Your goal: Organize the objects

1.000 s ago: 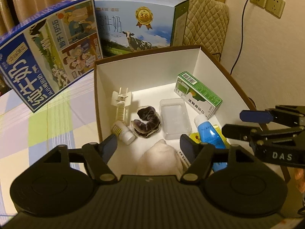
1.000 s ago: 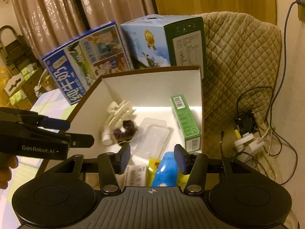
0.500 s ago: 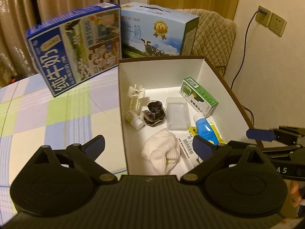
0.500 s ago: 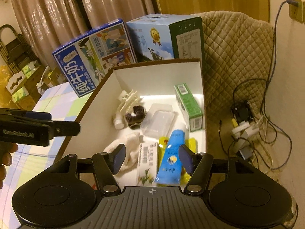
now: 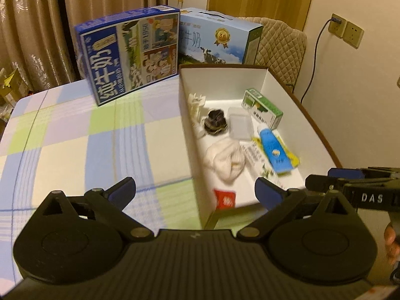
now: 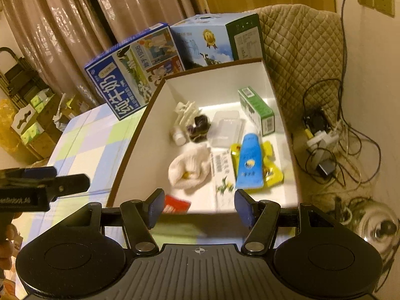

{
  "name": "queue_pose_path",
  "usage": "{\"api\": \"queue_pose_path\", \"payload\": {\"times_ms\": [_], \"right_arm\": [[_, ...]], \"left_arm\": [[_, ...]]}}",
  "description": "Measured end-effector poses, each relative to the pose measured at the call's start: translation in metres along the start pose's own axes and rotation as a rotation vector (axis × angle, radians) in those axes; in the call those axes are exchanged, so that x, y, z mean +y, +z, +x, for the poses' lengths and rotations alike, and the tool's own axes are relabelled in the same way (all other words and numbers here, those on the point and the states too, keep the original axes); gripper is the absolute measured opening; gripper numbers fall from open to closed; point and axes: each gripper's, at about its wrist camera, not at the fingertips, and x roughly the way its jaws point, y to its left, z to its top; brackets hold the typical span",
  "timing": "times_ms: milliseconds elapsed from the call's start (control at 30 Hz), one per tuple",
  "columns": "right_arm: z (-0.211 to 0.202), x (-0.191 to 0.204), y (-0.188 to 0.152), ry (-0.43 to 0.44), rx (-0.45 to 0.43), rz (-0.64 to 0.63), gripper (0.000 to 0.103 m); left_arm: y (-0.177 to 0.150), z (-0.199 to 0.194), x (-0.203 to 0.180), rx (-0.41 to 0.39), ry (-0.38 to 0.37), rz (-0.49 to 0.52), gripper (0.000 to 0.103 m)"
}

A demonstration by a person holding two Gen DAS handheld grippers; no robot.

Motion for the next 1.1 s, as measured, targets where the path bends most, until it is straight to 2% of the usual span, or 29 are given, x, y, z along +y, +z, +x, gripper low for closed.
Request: {"api": "queue_pose_path", "payload": {"times_ms": [267,667,1100], "right_arm": [[-0.012,0.052,-0.039,-0.007,0.014,0.007,0.059],[-0.028,0.123,-0.093,0.007,0.041,-0.049,0.059],[-0.044,0.181,-0.137,0.047,0.059,-0.097,0.059]], "left_arm": [[-0.046,-0.050,0.036,-0.017,0.034,0.005,0.102],[-0.110,-0.115,0.090,-0.028,0.071,-0.055,0.102],[-0.162,-0.152,0.126,0.027,0.116,-0.108,0.102]]}}
